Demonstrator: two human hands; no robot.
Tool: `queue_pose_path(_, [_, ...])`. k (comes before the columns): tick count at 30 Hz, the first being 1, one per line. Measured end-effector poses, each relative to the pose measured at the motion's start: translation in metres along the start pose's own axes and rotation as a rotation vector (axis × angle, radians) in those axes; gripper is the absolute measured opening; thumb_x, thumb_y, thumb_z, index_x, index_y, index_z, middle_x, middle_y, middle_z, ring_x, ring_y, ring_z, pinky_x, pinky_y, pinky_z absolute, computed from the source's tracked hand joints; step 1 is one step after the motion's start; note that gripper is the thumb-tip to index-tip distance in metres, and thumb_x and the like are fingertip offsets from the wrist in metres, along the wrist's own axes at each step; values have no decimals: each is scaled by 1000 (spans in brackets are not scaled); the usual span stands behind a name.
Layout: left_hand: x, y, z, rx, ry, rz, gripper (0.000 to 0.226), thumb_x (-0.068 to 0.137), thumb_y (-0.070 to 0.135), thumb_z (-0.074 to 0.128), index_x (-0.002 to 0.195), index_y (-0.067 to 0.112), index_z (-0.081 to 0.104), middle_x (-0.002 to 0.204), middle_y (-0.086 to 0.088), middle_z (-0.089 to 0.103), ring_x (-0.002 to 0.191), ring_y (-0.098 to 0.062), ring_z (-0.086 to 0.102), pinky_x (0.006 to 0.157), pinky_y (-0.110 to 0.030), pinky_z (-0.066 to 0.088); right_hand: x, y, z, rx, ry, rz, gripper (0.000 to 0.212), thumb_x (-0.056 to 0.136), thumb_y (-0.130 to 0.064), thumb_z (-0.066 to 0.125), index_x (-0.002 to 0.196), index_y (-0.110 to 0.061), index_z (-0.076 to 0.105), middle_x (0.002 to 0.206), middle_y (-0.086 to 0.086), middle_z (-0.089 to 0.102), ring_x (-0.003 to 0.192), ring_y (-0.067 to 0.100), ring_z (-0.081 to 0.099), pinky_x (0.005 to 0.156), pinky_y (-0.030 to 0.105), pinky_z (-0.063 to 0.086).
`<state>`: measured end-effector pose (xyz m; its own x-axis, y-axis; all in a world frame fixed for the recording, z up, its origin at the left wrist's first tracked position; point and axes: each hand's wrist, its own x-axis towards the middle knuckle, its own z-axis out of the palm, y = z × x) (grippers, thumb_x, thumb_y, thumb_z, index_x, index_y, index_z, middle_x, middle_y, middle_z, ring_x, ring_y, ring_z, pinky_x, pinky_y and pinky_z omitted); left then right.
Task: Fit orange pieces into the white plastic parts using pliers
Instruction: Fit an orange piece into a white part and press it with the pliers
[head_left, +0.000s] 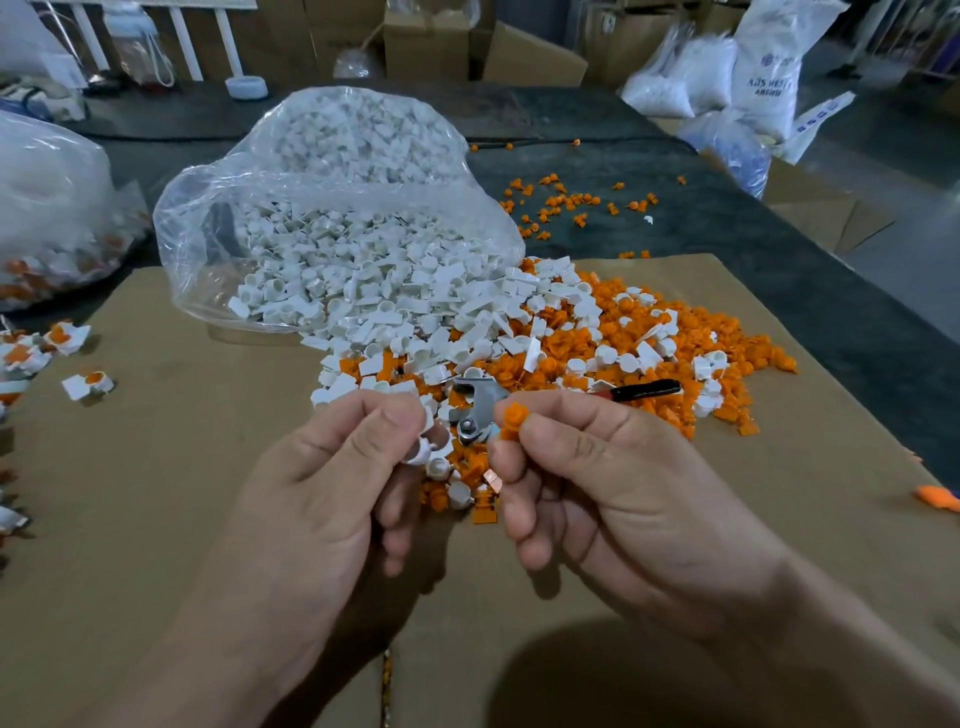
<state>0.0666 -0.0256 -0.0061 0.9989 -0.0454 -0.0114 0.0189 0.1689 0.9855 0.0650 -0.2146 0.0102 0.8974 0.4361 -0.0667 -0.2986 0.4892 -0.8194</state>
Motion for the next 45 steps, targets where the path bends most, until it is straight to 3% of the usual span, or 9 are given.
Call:
queue_pose_path(4, [1,-7,-2,-37,41,20,51,67,57,82,85,10,75,63,-6,48,64,-25,46,66,-42,42,-1,1,1,21,-36,3,22,91,-16,55,104,2,60,84,20,66,62,23,67,52,27,55])
queue_pose_path(7, [2,-6,-1,-20,37,35,44,66,52,80,86,13,78,57,0,49,55,-15,47,52,-29,43,-1,3,-1,-123,34,-28,23,92,-17,57,104,3,58,76,18,66,58,23,66,51,27,54])
queue_pose_path(13, [-1,-5,7,-35,-13,-31,15,70,28,82,75,18,72,60,-3,59,51,-14,57,43,-22,46,-7,11,-2,-753,293,-276,15,89,-39,61,101,-35,69,65,8,65,51,22,62,46,48,54])
queue_pose_path(22, [-7,-2,11,208,30,86,10,79,33,68,79,23,68,62,-7,68,47,-19,61,48,-40,57,-11,11,10,-1174,251,-380,12,97,-28,53,101,-37,60,83,-13,62,72,9,65,55,24,55])
queue_pose_path(26, [-7,-6,11,235,11,141,4,82,28,72,86,31,72,64,-3,68,52,-13,64,47,-24,52,-11,8,13,-1333,276,-412,12,94,-41,45,96,-37,56,83,-16,58,76,7,61,58,31,53])
queue_pose_path(29, [-6,-9,10,244,4,162,11,79,32,69,89,33,73,66,-3,68,55,-13,66,47,-22,51,-11,5,16,-1477,278,-453,11,98,-36,46,95,-36,56,79,-17,56,77,3,57,61,23,48])
queue_pose_path(35, [-5,-11,9,232,-40,162,15,78,37,70,92,33,73,67,-5,71,57,-17,69,50,-26,55,-13,-4,26,-1635,214,-375,13,99,-34,46,97,-30,58,81,-14,54,72,5,52,58,23,45])
queue_pose_path(42, [-5,-10,8,156,-91,45,13,74,28,73,87,27,75,59,-11,66,46,-24,62,49,-35,55,-15,-16,37,-1823,43,-172,12,103,-29,36,113,-34,40,103,-13,47,91,7,47,79,28,45])
queue_pose_path(45, [-3,-6,2,136,-169,-20,15,71,26,77,86,23,76,58,-12,65,45,-22,60,45,-26,51,-17,-20,39,-1894,-28,-160,18,102,-24,40,116,-35,36,103,-15,42,90,6,42,76,27,43])
